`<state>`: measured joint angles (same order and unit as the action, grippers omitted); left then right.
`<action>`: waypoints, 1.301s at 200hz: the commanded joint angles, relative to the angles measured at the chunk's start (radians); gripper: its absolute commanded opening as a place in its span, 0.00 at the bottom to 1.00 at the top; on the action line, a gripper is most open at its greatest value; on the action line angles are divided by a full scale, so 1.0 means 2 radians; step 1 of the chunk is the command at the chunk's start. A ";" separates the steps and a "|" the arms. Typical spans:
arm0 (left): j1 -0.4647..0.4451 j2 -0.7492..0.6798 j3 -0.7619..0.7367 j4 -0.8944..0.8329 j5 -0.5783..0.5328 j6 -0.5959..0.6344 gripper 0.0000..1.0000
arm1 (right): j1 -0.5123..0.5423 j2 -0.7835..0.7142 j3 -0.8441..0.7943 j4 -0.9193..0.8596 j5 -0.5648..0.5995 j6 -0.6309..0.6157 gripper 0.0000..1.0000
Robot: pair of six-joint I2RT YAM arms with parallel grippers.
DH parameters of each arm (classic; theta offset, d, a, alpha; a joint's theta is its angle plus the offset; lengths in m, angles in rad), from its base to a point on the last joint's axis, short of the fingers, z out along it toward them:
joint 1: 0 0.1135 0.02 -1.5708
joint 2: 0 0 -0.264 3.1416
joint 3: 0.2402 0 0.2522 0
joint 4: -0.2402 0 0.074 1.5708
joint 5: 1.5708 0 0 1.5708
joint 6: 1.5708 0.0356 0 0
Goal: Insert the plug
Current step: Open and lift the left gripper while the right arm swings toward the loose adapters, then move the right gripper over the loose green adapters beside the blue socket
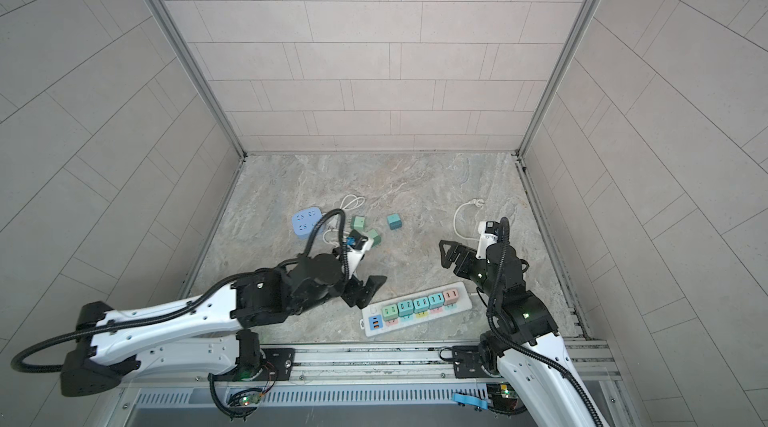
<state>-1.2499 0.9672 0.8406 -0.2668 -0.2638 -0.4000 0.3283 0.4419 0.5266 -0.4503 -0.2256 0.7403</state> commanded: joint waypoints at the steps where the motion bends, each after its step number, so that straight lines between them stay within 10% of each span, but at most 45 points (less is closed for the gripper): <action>1: 0.002 -0.065 -0.048 0.044 -0.087 -0.047 0.86 | 0.078 -0.008 0.021 0.017 0.029 -0.039 1.00; 63: 0.003 -0.249 -0.176 -0.053 -0.243 -0.103 0.87 | 0.469 0.205 0.091 0.072 0.277 -0.044 0.81; 96: 0.003 -0.396 -0.206 -0.149 -0.301 -0.139 0.88 | 0.578 0.335 0.135 0.118 0.312 -0.025 0.72; 127: 0.004 -0.459 -0.204 -0.298 -0.375 -0.209 0.96 | 0.597 0.427 0.136 0.162 0.294 0.007 0.65; 260: 0.082 -0.395 -0.180 -0.193 -0.270 -0.077 1.00 | 0.551 0.632 0.148 0.186 0.262 0.095 0.61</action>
<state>-1.1316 0.0864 0.4469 -0.6956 -0.8490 -0.5865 1.4666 1.7046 0.8608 -0.0784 0.2928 0.8684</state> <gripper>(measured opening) 0.999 0.606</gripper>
